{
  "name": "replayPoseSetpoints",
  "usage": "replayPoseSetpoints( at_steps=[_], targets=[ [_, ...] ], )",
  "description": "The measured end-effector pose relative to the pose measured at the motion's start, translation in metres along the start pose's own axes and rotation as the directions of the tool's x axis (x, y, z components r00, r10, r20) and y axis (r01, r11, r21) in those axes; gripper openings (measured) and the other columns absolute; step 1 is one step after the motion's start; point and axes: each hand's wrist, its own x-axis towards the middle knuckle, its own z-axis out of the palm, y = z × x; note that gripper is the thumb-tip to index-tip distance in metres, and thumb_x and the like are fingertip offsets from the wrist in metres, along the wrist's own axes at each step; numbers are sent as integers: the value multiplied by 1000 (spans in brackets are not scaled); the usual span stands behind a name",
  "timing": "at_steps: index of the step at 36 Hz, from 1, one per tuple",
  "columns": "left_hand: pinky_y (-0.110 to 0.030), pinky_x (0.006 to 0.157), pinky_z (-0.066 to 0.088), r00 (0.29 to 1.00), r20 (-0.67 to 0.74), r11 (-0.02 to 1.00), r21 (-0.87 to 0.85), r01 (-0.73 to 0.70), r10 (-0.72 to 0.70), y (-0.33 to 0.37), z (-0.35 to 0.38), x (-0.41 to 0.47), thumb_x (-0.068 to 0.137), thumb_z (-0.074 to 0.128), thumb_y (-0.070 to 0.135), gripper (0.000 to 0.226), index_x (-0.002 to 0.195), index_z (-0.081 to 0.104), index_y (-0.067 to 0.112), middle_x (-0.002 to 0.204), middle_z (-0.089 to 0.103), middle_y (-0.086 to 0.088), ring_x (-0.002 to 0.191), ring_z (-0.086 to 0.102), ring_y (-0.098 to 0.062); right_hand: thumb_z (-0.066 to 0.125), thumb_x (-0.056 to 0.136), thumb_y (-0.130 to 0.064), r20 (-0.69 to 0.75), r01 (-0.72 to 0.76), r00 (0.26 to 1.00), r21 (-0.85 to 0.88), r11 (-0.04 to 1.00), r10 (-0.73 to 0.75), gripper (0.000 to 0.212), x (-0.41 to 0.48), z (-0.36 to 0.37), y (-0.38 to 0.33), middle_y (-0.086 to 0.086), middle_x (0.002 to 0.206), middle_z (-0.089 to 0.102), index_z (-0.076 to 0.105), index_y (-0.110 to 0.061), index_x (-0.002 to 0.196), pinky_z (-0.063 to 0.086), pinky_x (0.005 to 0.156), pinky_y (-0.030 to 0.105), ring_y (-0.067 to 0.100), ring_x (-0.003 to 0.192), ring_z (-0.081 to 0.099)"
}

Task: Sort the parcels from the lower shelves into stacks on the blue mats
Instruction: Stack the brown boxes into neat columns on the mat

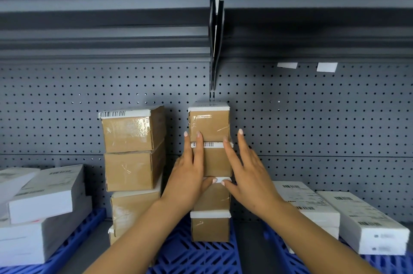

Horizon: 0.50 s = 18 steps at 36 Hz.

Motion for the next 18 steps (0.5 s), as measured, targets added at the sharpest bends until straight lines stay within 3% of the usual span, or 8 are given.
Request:
replayPoseSetpoints(
  at_steps=[2,5,8,11,18],
  targets=[
    [-37,112,30,1000,-3,1000,-5,-6,6,0,0,0,88,60,49,116,133,-45,26,150,-37,-16,140,27,-34,55,94,-40,39,-30,999,45,999,28,107,-1,1,0,6,153,-33,-45,-37,132,-2,113,29,23,146,-4],
    [-38,118,18,999,-14,999,-26,-44,44,1,-1,0,89,60,46,114,132,-44,26,152,-33,-14,146,7,-31,54,95,-37,73,-44,997,133,990,35,105,0,2,-2,3,159,-17,-45,-35,131,7,117,30,20,147,1],
    [-36,119,9,998,-15,997,-40,-59,58,0,-2,0,89,60,45,114,133,-43,24,154,-31,-14,147,-6,-28,54,96,-35,91,-40,996,171,985,25,104,1,5,-3,1,159,-18,-44,-39,131,18,115,32,20,146,3],
    [-33,117,11,999,-13,997,-50,-51,51,-2,-2,1,88,62,45,117,133,-43,24,154,-30,-13,147,-3,-28,54,96,-34,96,-43,995,186,982,25,104,3,5,-4,-1,158,-19,-44,-42,130,25,114,33,20,146,5],
    [-36,116,16,1000,-14,998,-64,-21,21,0,-2,-1,89,61,44,113,133,-42,27,154,-29,-15,147,5,-30,54,96,-33,128,-45,992,220,975,17,105,3,2,-4,-5,158,-20,-45,-44,127,26,114,33,18,146,4]
  ],
)
